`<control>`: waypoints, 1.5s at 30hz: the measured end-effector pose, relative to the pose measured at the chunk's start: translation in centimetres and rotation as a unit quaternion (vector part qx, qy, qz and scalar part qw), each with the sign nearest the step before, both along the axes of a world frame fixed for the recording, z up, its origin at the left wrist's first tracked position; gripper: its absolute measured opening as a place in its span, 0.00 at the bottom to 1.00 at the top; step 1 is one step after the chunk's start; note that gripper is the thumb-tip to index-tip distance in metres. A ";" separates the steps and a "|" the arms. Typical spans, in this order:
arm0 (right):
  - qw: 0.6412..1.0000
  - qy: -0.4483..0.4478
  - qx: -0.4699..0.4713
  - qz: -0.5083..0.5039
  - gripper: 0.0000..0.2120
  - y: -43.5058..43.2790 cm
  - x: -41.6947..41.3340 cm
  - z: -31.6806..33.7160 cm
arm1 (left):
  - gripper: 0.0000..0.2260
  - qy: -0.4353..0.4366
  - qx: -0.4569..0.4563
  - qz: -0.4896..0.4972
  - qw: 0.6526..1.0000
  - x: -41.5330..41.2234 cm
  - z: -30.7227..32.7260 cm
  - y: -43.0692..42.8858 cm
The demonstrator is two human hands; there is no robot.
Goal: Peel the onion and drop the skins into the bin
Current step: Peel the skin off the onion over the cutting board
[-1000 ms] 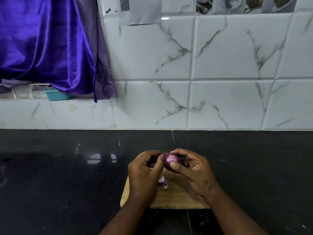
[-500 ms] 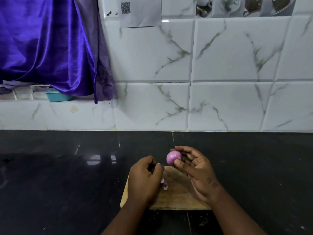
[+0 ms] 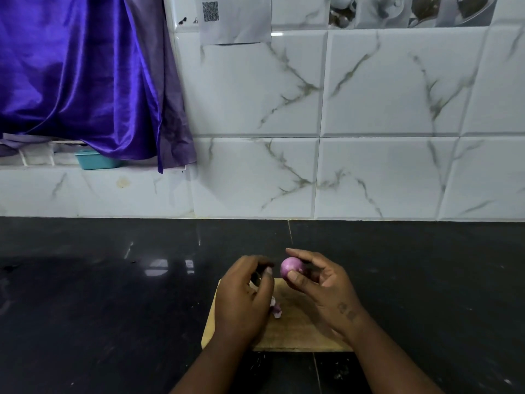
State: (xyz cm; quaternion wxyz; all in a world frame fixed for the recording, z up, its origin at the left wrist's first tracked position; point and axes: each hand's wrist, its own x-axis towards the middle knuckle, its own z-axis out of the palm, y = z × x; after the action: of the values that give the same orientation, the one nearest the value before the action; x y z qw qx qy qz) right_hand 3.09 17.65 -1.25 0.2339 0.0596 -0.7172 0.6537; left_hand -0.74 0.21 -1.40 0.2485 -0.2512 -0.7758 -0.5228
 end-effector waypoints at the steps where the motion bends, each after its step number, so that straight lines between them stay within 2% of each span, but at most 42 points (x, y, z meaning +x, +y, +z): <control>1: 1.000 0.002 0.024 -0.003 0.19 0.0 0.0 -0.1 | 0.07 0.019 0.010 -0.002 1.000 -0.1 0.0 0.0; 3: 0.999 -0.001 0.045 -0.007 0.22 -0.2 -0.1 -0.2 | 0.08 0.039 0.013 -0.018 0.999 -0.3 0.0 0.0; 6: 1.000 0.010 0.019 -0.016 0.25 -0.3 -0.1 0.0 | 0.09 0.059 0.011 -0.041 0.997 -0.5 -0.2 0.0; 12: 0.999 0.024 0.018 -0.019 0.20 -0.1 -0.1 0.2 | 0.11 0.055 0.050 -0.032 0.997 -0.7 -0.1 -0.1; 21: 0.997 0.038 0.060 -0.021 0.19 0.1 0.3 0.3 | 0.08 0.062 0.043 -0.045 0.996 -0.5 -0.1 -0.1; 27: 0.997 0.043 0.066 0.004 0.20 0.0 0.3 0.5 | 0.06 0.009 0.072 -0.052 0.996 -1.1 -0.5 0.1; 31: 0.999 0.028 0.008 0.014 0.29 -0.1 0.2 0.3 | 0.07 -0.021 0.072 -0.059 0.995 -1.2 -1.0 0.3; 32: 1.000 0.029 0.002 0.009 0.28 0.0 0.2 0.3 | 0.05 -0.042 0.078 -0.083 0.993 -1.2 -1.0 0.4; 34: 0.999 0.038 0.009 0.002 0.24 0.1 0.1 0.3 | 0.09 -0.057 0.057 -0.109 0.991 -1.0 -1.0 0.3; 37: 0.999 0.042 0.015 0.006 0.20 0.0 0.1 0.2 | 0.13 -0.016 0.011 -0.076 0.997 -0.8 -0.8 0.3; 41: 0.999 0.050 0.009 0.015 0.20 -0.1 0.0 0.2 | 0.11 -0.018 0.038 -0.097 0.994 -0.9 -0.8 0.2; 45: 0.998 0.060 0.022 0.022 0.20 -0.1 0.2 0.1 | 0.07 -0.059 0.077 -0.128 0.987 -1.5 -1.2 0.5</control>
State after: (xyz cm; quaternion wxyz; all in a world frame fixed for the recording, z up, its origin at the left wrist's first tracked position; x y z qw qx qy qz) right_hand 3.27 17.59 -1.15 0.2609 0.1190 -0.7145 0.6382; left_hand -2.20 0.70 -2.63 0.1515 -0.2972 -0.7080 -0.6225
